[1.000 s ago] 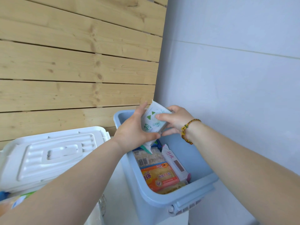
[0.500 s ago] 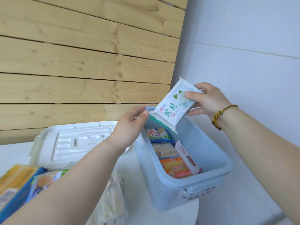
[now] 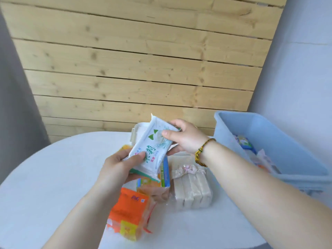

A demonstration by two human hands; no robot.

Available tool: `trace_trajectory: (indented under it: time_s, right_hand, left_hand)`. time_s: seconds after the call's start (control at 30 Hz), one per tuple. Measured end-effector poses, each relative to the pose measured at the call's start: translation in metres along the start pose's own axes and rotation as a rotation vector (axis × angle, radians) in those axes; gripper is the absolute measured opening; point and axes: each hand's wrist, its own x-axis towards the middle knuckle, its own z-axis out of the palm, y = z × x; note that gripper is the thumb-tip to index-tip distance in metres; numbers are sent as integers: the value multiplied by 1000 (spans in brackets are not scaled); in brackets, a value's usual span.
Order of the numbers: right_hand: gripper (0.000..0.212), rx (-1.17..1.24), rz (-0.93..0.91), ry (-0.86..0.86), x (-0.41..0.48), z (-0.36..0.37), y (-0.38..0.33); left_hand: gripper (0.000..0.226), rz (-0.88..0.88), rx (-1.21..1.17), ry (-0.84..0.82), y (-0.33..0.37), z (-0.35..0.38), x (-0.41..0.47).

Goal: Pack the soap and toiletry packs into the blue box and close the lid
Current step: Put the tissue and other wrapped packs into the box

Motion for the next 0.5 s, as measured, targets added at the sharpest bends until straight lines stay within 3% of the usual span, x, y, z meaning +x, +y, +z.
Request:
trace_trajectory:
  time_s: [0.13, 0.27, 0.37, 0.5]
  right_hand:
    - [43, -310, -14, -21, 9, 49, 16]
    - [54, -664, 83, 144, 10, 52, 41]
    - [57, -818, 183, 125, 3, 61, 50]
    - [65, -1050, 70, 108, -3, 86, 52]
  left_hand:
    - [5, -17, 4, 172, -12, -51, -20]
    - [6, 5, 48, 379, -20, -91, -25]
    - [10, -3, 59, 479, -24, -113, -22]
    - [10, -28, 98, 544, -30, -132, -17]
